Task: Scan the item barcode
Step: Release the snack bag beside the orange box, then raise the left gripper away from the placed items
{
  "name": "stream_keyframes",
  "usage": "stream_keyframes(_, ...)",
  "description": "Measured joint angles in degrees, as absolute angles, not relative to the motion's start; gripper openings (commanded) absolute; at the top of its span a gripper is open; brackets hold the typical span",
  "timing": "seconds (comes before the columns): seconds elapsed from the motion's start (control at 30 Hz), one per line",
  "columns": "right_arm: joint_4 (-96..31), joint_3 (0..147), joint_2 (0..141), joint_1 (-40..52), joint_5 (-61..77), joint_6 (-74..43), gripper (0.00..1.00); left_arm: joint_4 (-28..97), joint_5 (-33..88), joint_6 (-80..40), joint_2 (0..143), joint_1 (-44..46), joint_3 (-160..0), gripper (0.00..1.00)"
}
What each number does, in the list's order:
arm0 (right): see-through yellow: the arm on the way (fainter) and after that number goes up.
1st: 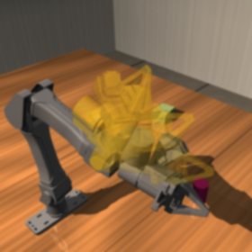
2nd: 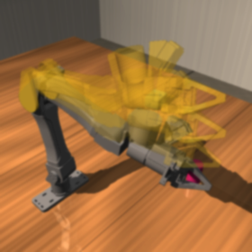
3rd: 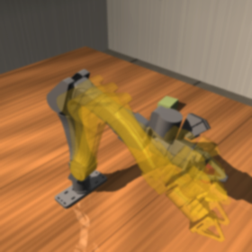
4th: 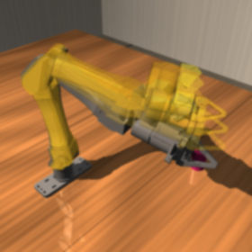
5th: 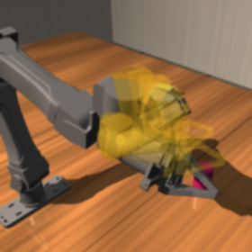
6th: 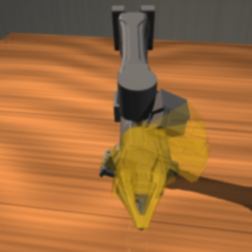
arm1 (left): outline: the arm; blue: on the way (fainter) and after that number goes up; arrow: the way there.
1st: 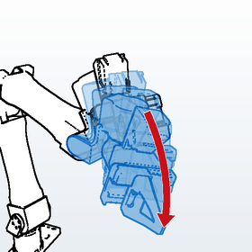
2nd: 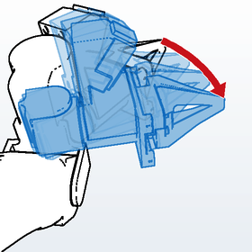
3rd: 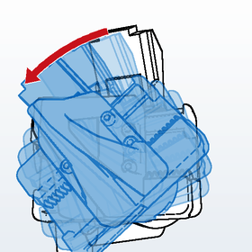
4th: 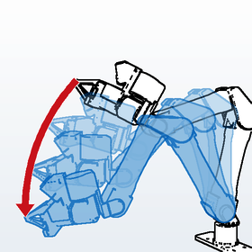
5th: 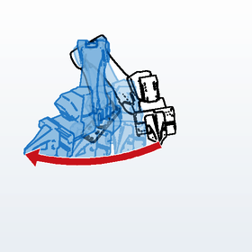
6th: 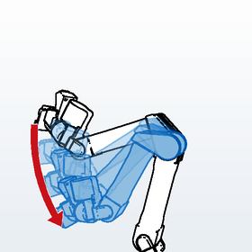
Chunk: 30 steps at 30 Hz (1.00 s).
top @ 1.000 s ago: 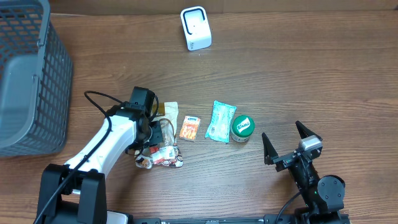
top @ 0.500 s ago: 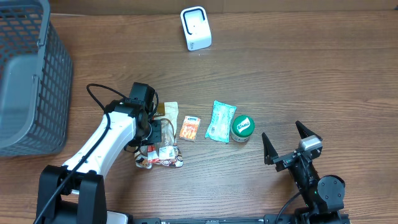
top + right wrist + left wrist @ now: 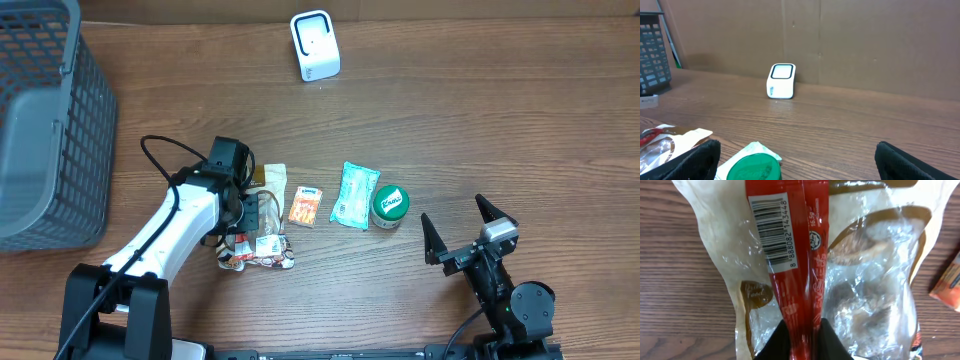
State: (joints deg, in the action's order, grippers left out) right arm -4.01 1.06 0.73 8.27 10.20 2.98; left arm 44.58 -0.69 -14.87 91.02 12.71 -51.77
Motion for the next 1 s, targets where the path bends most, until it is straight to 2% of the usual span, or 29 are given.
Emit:
stream_keyframes(0.03, -4.03, 1.06, 0.73, 8.27, 10.20, 2.98, 1.00, 44.47, -0.71, -14.94, 91.02, 12.71, -51.72, 0.48)
stream_keyframes(0.07, -4.01, 1.06, 0.73, 8.27, 10.20, 2.98, 1.00, 44.36, -0.78, -14.74, 91.02, 12.71, -51.72, 0.59)
stream_keyframes(0.13, -4.05, 1.06, 0.73, 8.27, 10.20, 3.01, 1.00, 44.27, -0.89, -14.63, 91.02, 12.71, -51.72, 0.72)
stream_keyframes(0.17, -4.03, 1.06, 0.73, 8.27, 10.22, 3.01, 1.00, 44.27, -0.89, -14.72, 91.02, 12.71, -51.72, 0.77)
stream_keyframes(0.3, -4.01, 1.06, 0.73, 8.27, 10.20, 3.01, 1.00, 46.37, -0.95, -14.55, 91.02, 12.71, -51.90, 0.87)
stream_keyframes(0.43, -4.03, 1.06, 0.73, 8.27, 10.22, 2.98, 1.00, 52.51, -1.80, -14.57, 91.09, 12.71, -56.36, 0.93)
stream_keyframes(0.63, -4.03, 1.06, 0.73, 8.27, 10.20, 2.98, 1.00, 57.74, -2.46, -14.57, 91.09, 12.71, -73.10, 0.99)
stream_keyframes(0.8, -4.01, 1.06, 0.73, 8.27, 10.22, 3.03, 1.00, 58.41, -3.36, -14.57, 91.07, 12.71, -83.96, 1.00)
stream_keyframes(1.0, -4.03, 1.06, 0.73, 8.27, 10.20, 2.98, 1.00, 58.78, -3.90, -14.57, 90.94, 12.71, -85.49, 1.00)
